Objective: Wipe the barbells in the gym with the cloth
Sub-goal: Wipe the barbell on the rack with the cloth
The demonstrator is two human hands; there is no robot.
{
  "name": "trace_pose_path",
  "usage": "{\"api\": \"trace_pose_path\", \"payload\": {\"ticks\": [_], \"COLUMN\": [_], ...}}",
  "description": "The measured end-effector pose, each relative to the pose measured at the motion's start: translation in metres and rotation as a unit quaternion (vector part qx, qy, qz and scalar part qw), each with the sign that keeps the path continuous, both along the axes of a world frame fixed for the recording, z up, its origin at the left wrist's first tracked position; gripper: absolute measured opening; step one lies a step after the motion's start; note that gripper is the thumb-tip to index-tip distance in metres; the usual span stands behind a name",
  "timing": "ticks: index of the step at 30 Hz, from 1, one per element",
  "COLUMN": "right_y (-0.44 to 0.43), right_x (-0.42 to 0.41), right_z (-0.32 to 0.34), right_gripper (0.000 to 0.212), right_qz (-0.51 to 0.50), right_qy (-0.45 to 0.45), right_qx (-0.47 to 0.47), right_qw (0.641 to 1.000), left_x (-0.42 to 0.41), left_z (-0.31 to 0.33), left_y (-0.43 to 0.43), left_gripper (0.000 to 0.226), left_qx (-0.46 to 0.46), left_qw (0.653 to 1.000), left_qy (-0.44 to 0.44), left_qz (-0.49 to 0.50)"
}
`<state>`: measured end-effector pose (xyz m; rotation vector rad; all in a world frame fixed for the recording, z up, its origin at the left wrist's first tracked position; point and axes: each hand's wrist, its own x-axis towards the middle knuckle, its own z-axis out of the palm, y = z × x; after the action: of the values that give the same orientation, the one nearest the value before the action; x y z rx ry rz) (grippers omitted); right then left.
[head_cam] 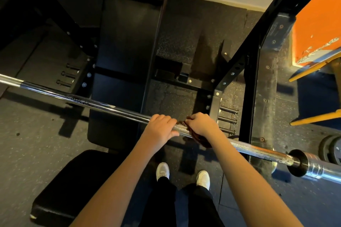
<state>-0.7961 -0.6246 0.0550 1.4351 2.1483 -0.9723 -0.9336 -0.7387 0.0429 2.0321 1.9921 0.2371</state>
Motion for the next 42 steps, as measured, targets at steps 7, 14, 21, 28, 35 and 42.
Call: {"api": "trace_pose_path", "payload": {"ticks": [7,14,21,28,35,42], "right_y": [-0.045,-0.037,-0.016,-0.054,-0.044,-0.037], "right_x": [0.024,0.018,-0.004,0.047,0.003,0.087], "right_z": [0.008,0.0,0.001,0.025,0.01,0.015], "right_gripper": [0.035,0.031,0.032,0.025,0.029,0.02], "right_qz": [0.023,-0.032,-0.06,-0.073,-0.067,-0.118], "right_qy": [0.043,0.086,-0.025,0.134,0.031,0.129], "right_qx": [0.201,0.148,0.039,0.212,0.257,0.281], "right_qw": [0.978,0.985,0.997,0.965,0.964,0.944], "left_x": [0.006,0.006,0.01,-0.003,-0.01,-0.002], "left_z": [0.001,0.011,0.014,0.019,0.024,0.018], "left_y": [-0.003,0.006,0.001,0.009,0.022,0.009], "left_gripper": [0.035,0.045,0.046,0.053,0.06,0.069], "left_qx": [-0.015,-0.098,-0.085,-0.102,-0.147,-0.124], "left_qw": [1.0,0.995,0.995,0.995,0.989,0.988], "left_qy": [-0.002,0.03,0.044,0.01,0.007,0.052], "left_qz": [0.013,0.011,0.028,-0.002,-0.021,0.074]}}
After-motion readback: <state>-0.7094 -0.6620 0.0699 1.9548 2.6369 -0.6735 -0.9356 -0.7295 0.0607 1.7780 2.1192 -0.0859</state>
